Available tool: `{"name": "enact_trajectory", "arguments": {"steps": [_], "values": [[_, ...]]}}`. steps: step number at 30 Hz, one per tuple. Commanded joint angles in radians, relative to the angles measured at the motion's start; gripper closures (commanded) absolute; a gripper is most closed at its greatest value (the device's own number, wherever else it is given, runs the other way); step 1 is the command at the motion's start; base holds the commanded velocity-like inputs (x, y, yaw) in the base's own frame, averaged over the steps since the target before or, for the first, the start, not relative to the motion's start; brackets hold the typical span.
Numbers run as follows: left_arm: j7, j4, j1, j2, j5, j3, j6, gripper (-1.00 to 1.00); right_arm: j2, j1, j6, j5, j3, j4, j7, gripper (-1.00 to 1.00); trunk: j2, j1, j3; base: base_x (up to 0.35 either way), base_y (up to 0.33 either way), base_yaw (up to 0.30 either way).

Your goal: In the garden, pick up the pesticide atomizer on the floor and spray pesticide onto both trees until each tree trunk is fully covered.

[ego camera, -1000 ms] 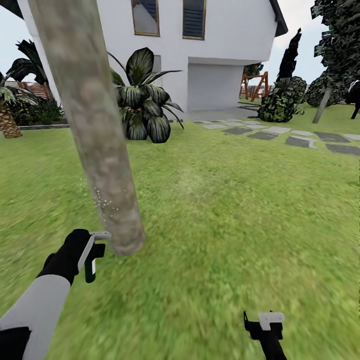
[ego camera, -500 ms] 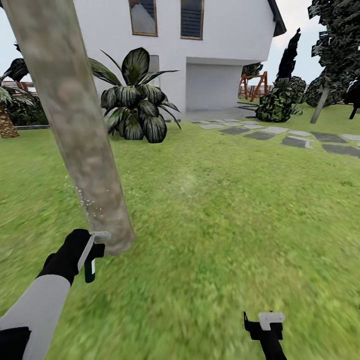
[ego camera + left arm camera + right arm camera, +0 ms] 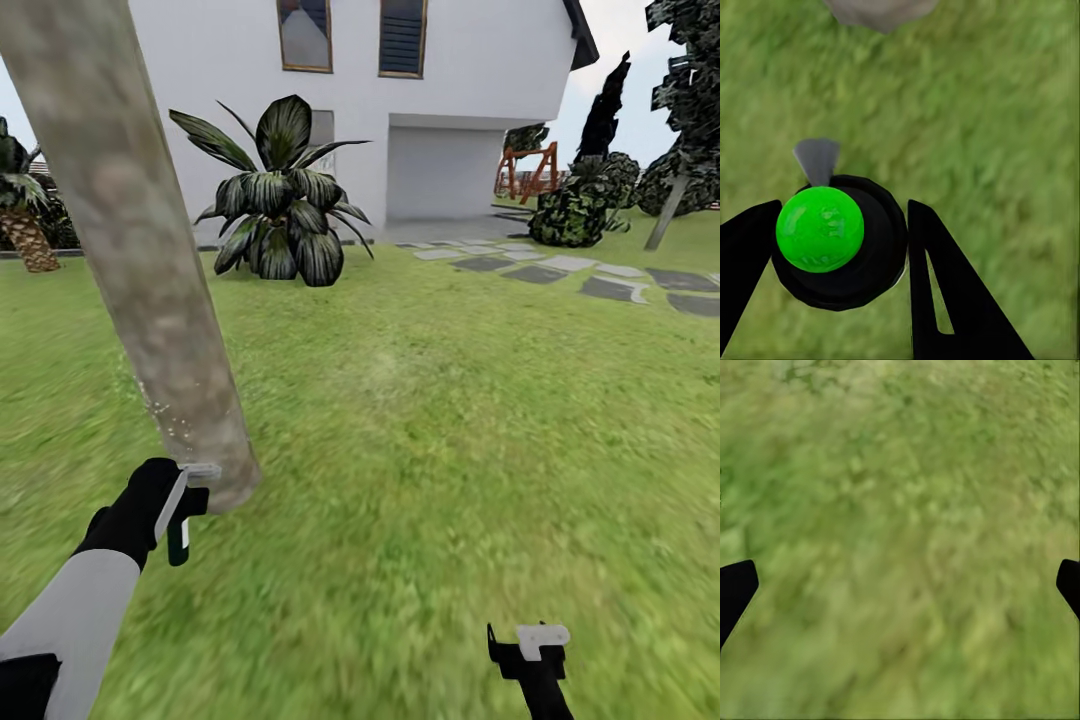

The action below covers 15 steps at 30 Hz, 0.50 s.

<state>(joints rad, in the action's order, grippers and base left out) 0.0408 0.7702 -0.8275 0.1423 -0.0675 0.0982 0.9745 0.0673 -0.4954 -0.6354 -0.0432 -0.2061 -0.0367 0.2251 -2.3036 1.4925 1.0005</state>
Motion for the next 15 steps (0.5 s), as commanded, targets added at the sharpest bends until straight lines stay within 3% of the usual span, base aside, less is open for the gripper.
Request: {"name": "enact_trajectory", "arguments": {"steps": [1, 7, 15], "values": [[-0.003, 0.001, -0.001, -0.001, -0.007, 0.002, 0.004, 1.00, 0.000, 0.000, -0.001, -0.004, -0.009, 0.000, 0.005, -1.00, 0.000, 0.000, 0.001, 0.213, -0.213, 0.275], [-0.004, 0.001, -0.001, -0.001, -0.006, 0.001, 0.004, 1.00, 0.000, 0.000, -0.001, -0.003, -0.009, 0.001, 0.005, -1.00, 0.000, 0.000, 0.001, 0.214, -0.212, 0.274], [-0.004, 0.001, -0.001, -0.001, -0.006, 0.001, 0.004, 1.00, 0.000, 0.000, -0.001, -0.003, -0.008, 0.001, 0.005, -1.00, 0.000, 0.000, 0.001, 0.206, -0.215, 0.024]]}}
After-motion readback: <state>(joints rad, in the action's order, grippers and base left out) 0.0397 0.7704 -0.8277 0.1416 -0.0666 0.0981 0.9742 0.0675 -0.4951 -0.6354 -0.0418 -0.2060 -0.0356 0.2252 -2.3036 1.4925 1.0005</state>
